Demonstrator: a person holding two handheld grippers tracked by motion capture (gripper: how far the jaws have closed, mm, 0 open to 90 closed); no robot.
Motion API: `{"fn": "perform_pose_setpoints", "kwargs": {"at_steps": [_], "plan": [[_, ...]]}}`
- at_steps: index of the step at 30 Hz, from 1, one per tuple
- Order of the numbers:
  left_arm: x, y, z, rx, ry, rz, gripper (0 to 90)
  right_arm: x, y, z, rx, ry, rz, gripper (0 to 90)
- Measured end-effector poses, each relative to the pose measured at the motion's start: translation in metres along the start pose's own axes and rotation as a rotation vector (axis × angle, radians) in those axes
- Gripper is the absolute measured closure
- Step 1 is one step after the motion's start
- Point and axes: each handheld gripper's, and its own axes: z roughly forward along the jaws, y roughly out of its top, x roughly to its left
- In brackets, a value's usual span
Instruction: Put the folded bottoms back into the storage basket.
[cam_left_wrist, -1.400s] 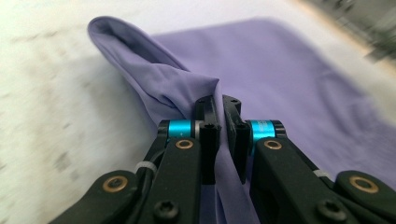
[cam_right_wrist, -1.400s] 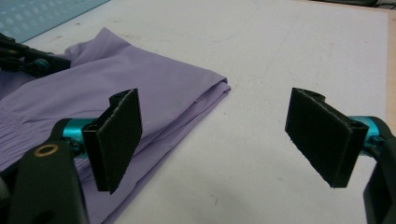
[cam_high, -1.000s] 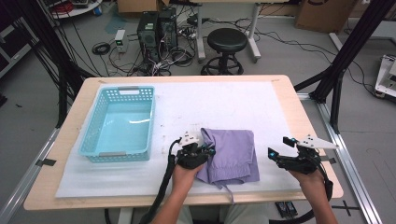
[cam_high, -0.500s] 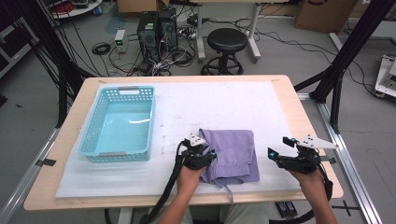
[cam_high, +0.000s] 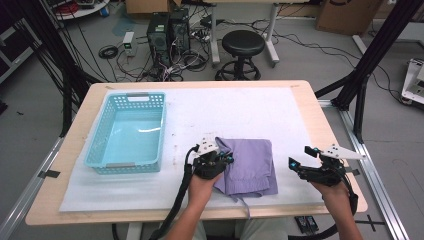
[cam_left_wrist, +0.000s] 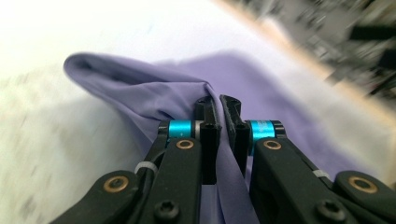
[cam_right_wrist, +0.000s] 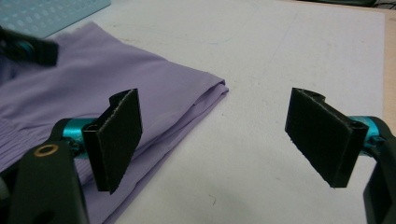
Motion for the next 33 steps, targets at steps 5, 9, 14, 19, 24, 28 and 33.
{"fn": "perform_pose_setpoints", "kwargs": {"at_steps": [5,9,14,19,24,28,33], "plan": [[-0.014,0.029,-0.010,-0.065,-0.088,0.061,86.5,0.000,0.001,-0.001,-0.006,0.000,0.004,19.0],[-0.023,0.052,-0.017,-0.102,-0.125,0.098,86.5,-0.001,0.000,-0.003,-0.010,-0.002,0.014,19.0],[-0.030,0.079,-0.027,-0.123,-0.138,0.146,86.5,-0.002,0.001,-0.004,-0.018,-0.001,0.019,19.0],[-0.033,0.103,-0.039,-0.143,-0.136,0.186,86.5,-0.002,0.001,-0.004,-0.022,0.001,0.018,19.0],[-0.033,0.122,-0.053,-0.166,-0.131,0.226,86.5,-0.002,0.001,-0.005,-0.026,-0.002,0.017,19.0],[-0.027,0.133,-0.064,-0.185,-0.122,0.233,86.4,-0.002,0.002,-0.005,-0.030,-0.001,0.018,19.0],[-0.015,0.149,-0.083,-0.202,-0.089,0.229,86.4,-0.002,0.002,-0.005,-0.030,-0.004,0.014,19.0]]}}
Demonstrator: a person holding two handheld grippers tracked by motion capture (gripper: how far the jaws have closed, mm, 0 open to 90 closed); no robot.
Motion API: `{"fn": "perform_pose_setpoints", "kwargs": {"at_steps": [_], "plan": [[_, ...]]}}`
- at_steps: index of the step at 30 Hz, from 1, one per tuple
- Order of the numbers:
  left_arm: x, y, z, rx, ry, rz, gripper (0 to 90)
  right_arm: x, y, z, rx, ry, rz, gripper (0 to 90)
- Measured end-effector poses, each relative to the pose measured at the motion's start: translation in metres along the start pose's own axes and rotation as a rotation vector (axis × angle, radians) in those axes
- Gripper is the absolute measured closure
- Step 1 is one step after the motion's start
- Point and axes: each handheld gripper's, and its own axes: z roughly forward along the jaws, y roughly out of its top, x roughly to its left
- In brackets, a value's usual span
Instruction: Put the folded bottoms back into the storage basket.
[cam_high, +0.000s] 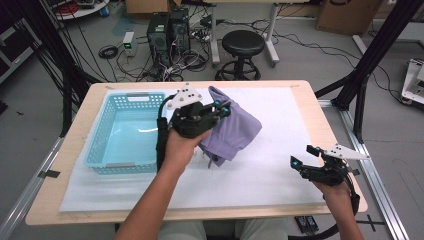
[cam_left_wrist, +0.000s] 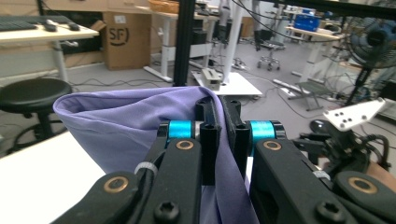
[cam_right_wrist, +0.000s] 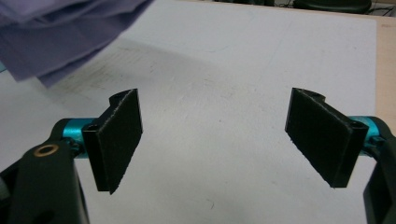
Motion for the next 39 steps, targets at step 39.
{"fn": "perform_pose_setpoints", "kwargs": {"at_steps": [39], "plan": [[0.081,0.044,-0.133,-0.122,0.274,-0.023,86.3,0.007,0.003,0.004,0.012,0.003,-0.020,19.0]]}}
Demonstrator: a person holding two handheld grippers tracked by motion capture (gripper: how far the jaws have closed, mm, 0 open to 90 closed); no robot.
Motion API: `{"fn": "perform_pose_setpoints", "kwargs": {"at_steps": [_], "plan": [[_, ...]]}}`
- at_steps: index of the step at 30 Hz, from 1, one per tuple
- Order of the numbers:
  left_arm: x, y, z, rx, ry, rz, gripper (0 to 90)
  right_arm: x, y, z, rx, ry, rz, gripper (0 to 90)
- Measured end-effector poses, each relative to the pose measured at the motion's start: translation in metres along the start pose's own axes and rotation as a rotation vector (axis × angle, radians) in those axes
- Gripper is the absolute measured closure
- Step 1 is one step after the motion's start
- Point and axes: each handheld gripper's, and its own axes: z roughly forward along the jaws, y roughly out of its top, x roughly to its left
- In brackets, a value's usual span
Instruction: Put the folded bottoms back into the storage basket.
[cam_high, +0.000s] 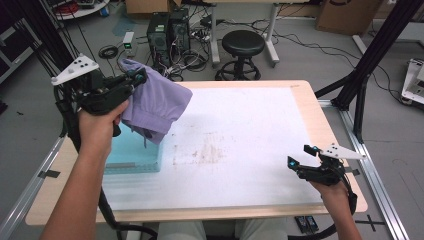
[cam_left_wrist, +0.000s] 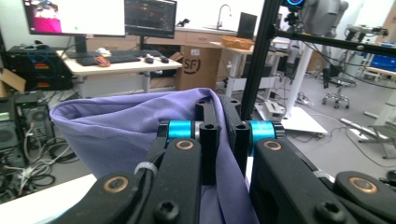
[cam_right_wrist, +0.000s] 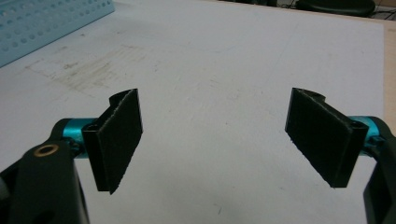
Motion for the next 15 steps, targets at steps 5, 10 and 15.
{"fn": "perform_pose_setpoints", "kwargs": {"at_steps": [5,10,15], "plan": [[0.010,-0.005,-0.008,-0.006,0.028,-0.015,86.3,0.001,0.000,0.001,0.003,0.000,-0.004,19.0],[0.022,-0.015,-0.011,0.000,0.049,-0.035,86.3,0.003,0.001,0.002,0.005,0.001,-0.011,19.0],[0.047,-0.033,-0.011,0.004,0.076,-0.099,85.1,0.005,0.001,0.002,0.008,0.001,-0.020,19.0]]}}
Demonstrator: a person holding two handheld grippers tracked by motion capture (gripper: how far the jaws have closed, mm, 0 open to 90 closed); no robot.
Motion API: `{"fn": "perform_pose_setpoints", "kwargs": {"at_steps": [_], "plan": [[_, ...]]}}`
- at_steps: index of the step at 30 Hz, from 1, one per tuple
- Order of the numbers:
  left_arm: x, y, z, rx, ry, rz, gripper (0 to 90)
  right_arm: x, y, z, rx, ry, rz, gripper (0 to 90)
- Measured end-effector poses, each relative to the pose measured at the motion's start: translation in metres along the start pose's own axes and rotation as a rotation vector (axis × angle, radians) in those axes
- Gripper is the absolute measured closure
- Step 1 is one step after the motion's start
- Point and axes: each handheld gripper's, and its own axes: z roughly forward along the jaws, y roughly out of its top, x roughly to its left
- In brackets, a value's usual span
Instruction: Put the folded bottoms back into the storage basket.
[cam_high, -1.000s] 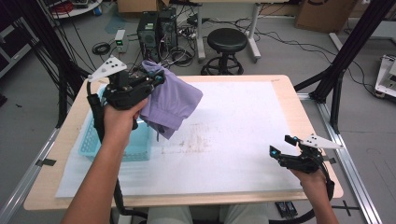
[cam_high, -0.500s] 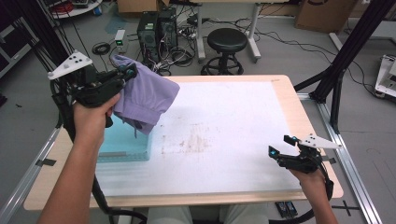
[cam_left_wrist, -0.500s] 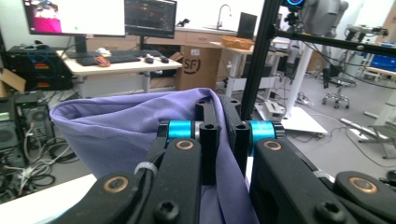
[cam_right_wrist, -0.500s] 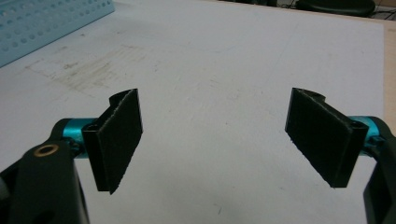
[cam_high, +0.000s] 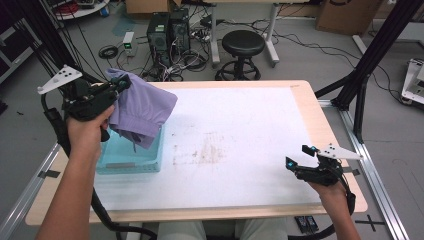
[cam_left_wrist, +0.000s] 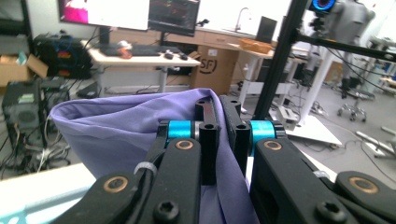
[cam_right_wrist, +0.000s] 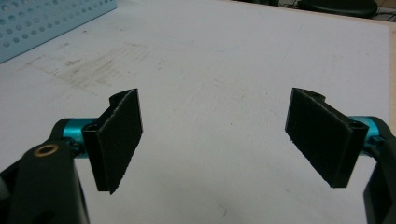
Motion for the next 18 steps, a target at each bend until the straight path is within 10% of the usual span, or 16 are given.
{"fn": "perform_pose_setpoints", "kwargs": {"at_steps": [6,18], "plan": [[0.060,-0.036,-0.013,0.054,0.297,-0.150,45.3,0.001,0.000,0.000,0.000,-0.001,0.002,19.0],[0.043,-0.055,-0.029,0.028,0.229,-0.062,38.2,0.006,0.002,0.005,0.008,0.011,-0.018,19.0]]}}
